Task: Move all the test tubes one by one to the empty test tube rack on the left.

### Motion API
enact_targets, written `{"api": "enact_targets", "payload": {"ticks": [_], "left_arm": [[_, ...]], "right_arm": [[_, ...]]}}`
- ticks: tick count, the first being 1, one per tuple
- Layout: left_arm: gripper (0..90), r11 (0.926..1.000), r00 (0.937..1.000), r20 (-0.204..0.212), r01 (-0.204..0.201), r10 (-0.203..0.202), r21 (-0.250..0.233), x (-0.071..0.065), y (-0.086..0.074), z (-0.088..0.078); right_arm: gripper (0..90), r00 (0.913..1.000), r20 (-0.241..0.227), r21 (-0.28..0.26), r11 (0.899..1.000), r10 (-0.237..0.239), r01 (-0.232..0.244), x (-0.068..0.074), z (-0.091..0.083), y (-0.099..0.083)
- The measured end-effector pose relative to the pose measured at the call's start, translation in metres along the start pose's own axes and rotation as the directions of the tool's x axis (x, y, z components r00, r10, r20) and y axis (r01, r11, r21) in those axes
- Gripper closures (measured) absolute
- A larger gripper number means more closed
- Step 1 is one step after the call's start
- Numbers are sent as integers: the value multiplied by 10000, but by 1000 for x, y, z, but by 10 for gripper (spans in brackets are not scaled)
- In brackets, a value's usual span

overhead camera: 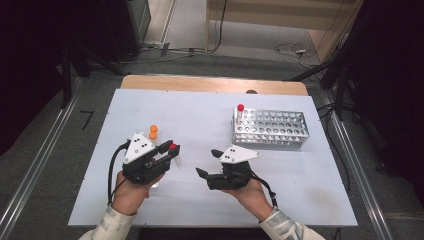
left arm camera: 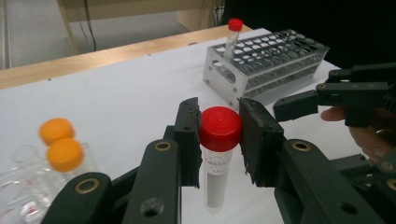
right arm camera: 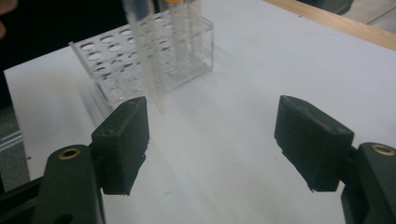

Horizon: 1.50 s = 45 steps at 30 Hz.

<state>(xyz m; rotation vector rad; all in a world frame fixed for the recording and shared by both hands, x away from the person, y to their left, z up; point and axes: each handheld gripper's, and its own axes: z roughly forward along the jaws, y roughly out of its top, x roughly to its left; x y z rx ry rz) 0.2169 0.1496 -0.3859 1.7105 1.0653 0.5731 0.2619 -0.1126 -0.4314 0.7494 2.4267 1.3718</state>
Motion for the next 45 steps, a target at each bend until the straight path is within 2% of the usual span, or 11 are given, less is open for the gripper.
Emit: {"api": "enact_targets", "payload": {"ticks": [5, 8, 12, 14, 16, 19, 26, 32, 34, 39, 45], "left_arm": [[699, 9995, 9996, -120, 268, -270, -193, 13, 6, -16], [699, 9987, 9988, -349, 335, -348, -378, 20, 10, -25], [699, 9982, 9967, -634, 491, -512, -345, 31, 13, -35], [699, 9980, 9944, -894, 537, -566, -345, 36, 15, -40], [699, 9990, 9901, -1349, 339, -377, -302, 40, 17, -43], [699, 9980, 9859, -1583, 485, -543, -400, 47, 18, -47], [699, 9962, 9717, -2217, 733, -818, -465, 70, 20, -38], [700, 9923, 9500, -2881, 1060, -1200, -639, 99, 25, -20], [700, 9910, 9479, -2907, 1155, -1304, -678, 104, 25, -14], [700, 9939, 9401, -3240, 901, -1059, -637, 105, 25, -3], [699, 9947, 9408, -3237, 880, -1008, -539, 105, 21, 4]], "right_arm": [[236, 9990, 297, 30, 9994, 338, -339, -12, -8, -5], [236, 9980, 440, 10, 9989, 460, -461, -18, -12, -7], [236, 9960, 595, 11, 9978, 661, -663, -24, -15, -10], [237, 9954, 637, -14, 9974, 715, -716, -26, -16, -10], [239, 9947, 666, -60, 9969, 782, -779, -28, -17, -10], [239, 9946, 687, -41, 9970, 773, -772, -28, -17, -10], [243, 9935, 750, -65, 9963, 856, -853, -30, -18, -9], [244, 9927, 746, -90, 9955, 945, -941, -32, -18, -9], [244, 9927, 752, -99, 9955, 946, -941, -33, -18, -9], [244, 9921, 768, -73, 9950, 996, -994, -35, -19, -10], [247, 9920, 790, -115, 9952, 983, -977, -34, -20, -10]]}}
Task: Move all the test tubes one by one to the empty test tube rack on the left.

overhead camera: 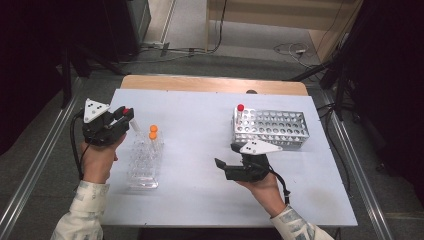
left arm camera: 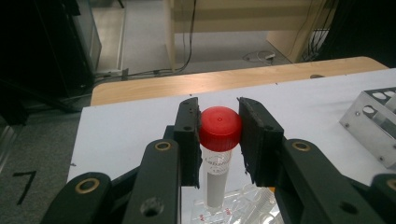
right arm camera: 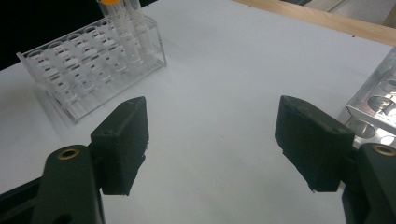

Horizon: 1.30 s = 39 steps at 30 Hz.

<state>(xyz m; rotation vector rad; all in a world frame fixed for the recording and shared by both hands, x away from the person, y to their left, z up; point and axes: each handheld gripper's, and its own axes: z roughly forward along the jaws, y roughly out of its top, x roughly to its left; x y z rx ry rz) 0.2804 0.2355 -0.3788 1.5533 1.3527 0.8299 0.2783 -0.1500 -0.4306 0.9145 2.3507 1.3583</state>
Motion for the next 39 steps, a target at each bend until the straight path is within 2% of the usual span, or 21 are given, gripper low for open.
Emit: {"api": "enact_targets", "payload": {"ticks": [3, 5, 13, 21, 26, 30, 34, 36, 38, 39], "left_arm": [[699, 10000, 10000, -45, -54, 54, 52, -1, -4, 2], [698, 9996, 9995, -177, -260, 262, 77, -3, -8, 3], [696, 9969, 9978, -206, -622, 633, 484, -12, -25, 10], [687, 9957, 9983, -178, -546, 561, 752, -14, -32, 16], [655, 9963, 9998, -17, -185, 187, 841, -11, -34, 17], [641, 9977, 10000, 51, -10, 7, 681, -10, -32, 13], [586, 9985, 9994, 245, 244, -256, 487, -9, -28, 8], [536, 9984, 9979, 478, 429, -447, 377, -10, -26, 5], [507, 9972, 9932, 932, 679, -705, 311, -13, -24, 1], [474, 9973, 9924, 1011, 672, -697, 281, -16, -23, 0]], "right_arm": [[249, 10000, 25, 29, 10000, 3, -3, 0, 0, 0], [249, 10000, 17, 26, 10000, 6, -6, 0, 0, 0], [249, 10000, 12, 29, 10000, -18, 18, 0, 1, 0], [249, 10000, -21, 81, 9999, -80, 80, 1, 2, 0], [249, 10000, -14, 92, 9999, -62, 63, 1, 2, 0], [249, 10000, 27, 73, 10000, -42, 42, 1, 2, 0], [251, 10000, 53, 25, 10000, -48, 48, 0, 1, 0], [252, 9999, 116, 21, 10000, -15, 14, -1, 1, 0], [258, 9998, 206, -39, 10000, 15, -14, -3, 0, 1], [262, 9995, 299, -83, 10000, 52, -49, -4, 0, 1]]}}
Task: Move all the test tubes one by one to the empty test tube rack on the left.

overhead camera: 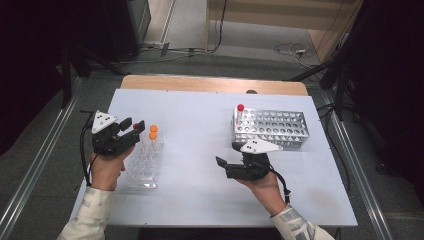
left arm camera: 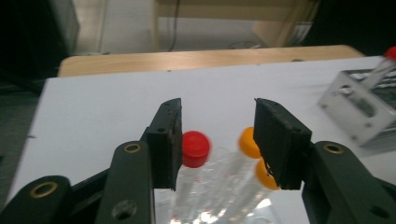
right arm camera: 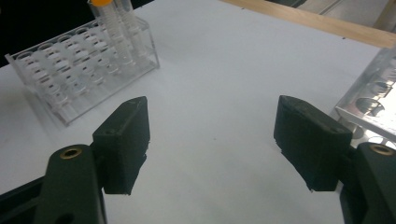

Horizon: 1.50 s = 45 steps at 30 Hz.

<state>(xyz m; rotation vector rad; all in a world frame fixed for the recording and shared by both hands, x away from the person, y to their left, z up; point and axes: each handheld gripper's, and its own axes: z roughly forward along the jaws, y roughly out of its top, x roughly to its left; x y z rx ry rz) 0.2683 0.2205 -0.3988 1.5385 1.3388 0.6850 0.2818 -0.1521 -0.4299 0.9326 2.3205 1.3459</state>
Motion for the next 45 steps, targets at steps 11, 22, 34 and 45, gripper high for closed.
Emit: {"api": "enact_targets", "payload": {"ticks": [11, 22, 34, 45], "left_arm": [[273, 9987, 9974, 504, -510, 506, 80, -29, 5, -4], [293, 9979, 9961, 603, -642, 645, -67, -32, 7, -8], [309, 9974, 9955, 629, -705, 711, -111, -34, 7, -9], [310, 9984, 9954, 774, -545, 556, -158, -36, 7, -10]], "right_arm": [[280, 9823, 1740, -311, 9974, 696, -651, -34, 14, 11], [427, 9276, 3580, -529, 9941, 1070, -943, -76, 53, 26], [648, 9094, 4064, -173, 9959, 884, -890, -90, 79, 30], [714, 9124, 3986, -754, 9948, 931, -685, -87, 68, 36]]}}
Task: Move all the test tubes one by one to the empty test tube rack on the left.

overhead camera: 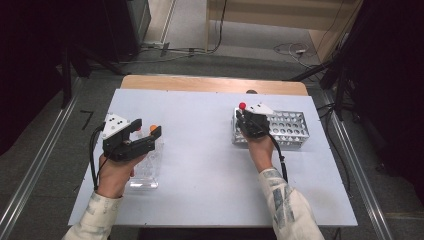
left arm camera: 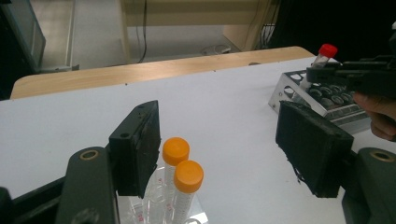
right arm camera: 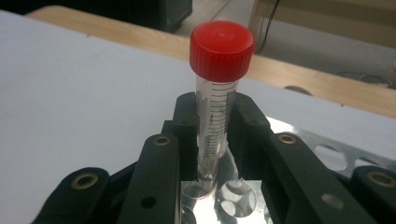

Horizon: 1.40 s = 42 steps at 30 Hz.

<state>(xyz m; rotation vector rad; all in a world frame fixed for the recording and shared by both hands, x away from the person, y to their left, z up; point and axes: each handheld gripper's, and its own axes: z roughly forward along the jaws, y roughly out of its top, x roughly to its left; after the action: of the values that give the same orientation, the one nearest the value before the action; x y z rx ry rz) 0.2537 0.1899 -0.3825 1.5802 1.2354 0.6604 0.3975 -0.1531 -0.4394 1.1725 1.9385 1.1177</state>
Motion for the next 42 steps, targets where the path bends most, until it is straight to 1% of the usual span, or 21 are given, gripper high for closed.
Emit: {"api": "enact_targets", "payload": {"ticks": [3, 5, 7, 9, 12, 15, 16, 18, 20, 22, 24, 26, 29, 33, 34, 35, 37, 39, 40, 41, 42], "left_arm": [[286, 10000, 9999, 138, 61, -61, -34, -3, 1, -1], [264, 10000, 9996, 263, 51, -50, -14, -5, 2, -1], [247, 10000, 9994, 354, 12, -12, 3, -8, 2, -2], [237, 10000, 9990, 445, -32, 30, 33, -11, 2, -1], [234, 9999, 9982, 576, -139, 135, 71, -17, 2, -1], [235, 9995, 9966, 765, -301, 290, 137, -24, 2, 1], [236, 9993, 9959, 844, -347, 334, 147, -27, 1, 1], [243, 9988, 9936, 1049, -447, 427, 173, -34, 0, 2], [254, 9984, 9901, 1307, -546, 518, 177, -42, -1, 3], [277, 9979, 9856, 1574, -640, 609, 142, -51, -4, 4], [296, 9970, 9793, 1894, -760, 716, 161, -59, -6, 6], [331, 9957, 9734, 2126, -910, 858, 146, -67, -8, 7], [382, 9939, 9640, 2452, -1098, 1030, 141, -76, -11, 8], [489, 9911, 9520, 2812, -1318, 1209, 202, -82, -15, 9], [510, 9901, 9491, 2884, -1385, 1262, 225, -83, -16, 10], [528, 9893, 9485, 2888, -1436, 1299, 266, -84, -17, 11], [551, 9867, 9444, 2981, -1575, 1389, 392, -86, -19, 13], [573, 9846, 9437, 2965, -1684, 1471, 475, -87, -21, 15], [598, 9831, 9446, 2894, -1763, 1548, 496, -87, -22, 15], [625, 9813, 9464, 2773, -1862, 1655, 498, -88, -23, 16], [668, 9803, 9472, 2712, -1912, 1711, 494, -88, -23, 15]], "right_arm": [[714, 9997, -128, -449, 9988, 211, -217, -3, -14, 10], [714, 9996, -186, -707, 9972, 229, -242, -4, -24, 15], [714, 9993, -313, -830, 9963, 199, -225, -4, -34, 19], [714, 9985, -542, -845, 9963, 113, -159, -3, -42, 21], [713, 9951, -970, -805, 9967, -196, 118, 3, -54, 20], [713, 9872, -1496, -672, 9967, -554, 458, 12, -63, 16], [713, 9831, -1710, -638, 9964, -654, 552, 15, -66, 14], [713, 9729, -2190, -523, 9966, -744, 644, 23, -71, 10], [713, 9607, -2618, -416, 9955, -927, 847, 31, -74, 5], [713, 9456, -3065, -299, 9940, -1093, 1052, 42, -77, 0], [713, 9284, -3481, -249, 9913, -1300, 1295, 54, -80, -5], [713, 9075, -3925, -209, 9879, -1497, 1539, 67, -82, -10], [713, 8775, -4415, -233, 9800, -1873, 1975, 86, -85, -15], [713, 8466, -4908, -265, 9748, -2058, 2216, 105, -87, -18], [713, 8422, -4982, -225, 9741, -2060, 2249, 108, -87, -18], [713, 8353, -5076, -251, 9727, -2112, 2306, 111, -86, -19], [713, 8291, -5162, -260, 9715, -2149, 2356, 116, -86, -19], [713, 8234, -5238, -279, 9705, -2182, 2394, 119, -86, -19], [713, 8224, -5259, -256, 9705, -2169, 2396, 121, -86, -19], [713, 8194, -5287, -285, 9695, -2213, 2434, 121, -86, -19], [713, 8176, -5317, -284, 9695, -2211, 2436, 122, -87, -19]]}}
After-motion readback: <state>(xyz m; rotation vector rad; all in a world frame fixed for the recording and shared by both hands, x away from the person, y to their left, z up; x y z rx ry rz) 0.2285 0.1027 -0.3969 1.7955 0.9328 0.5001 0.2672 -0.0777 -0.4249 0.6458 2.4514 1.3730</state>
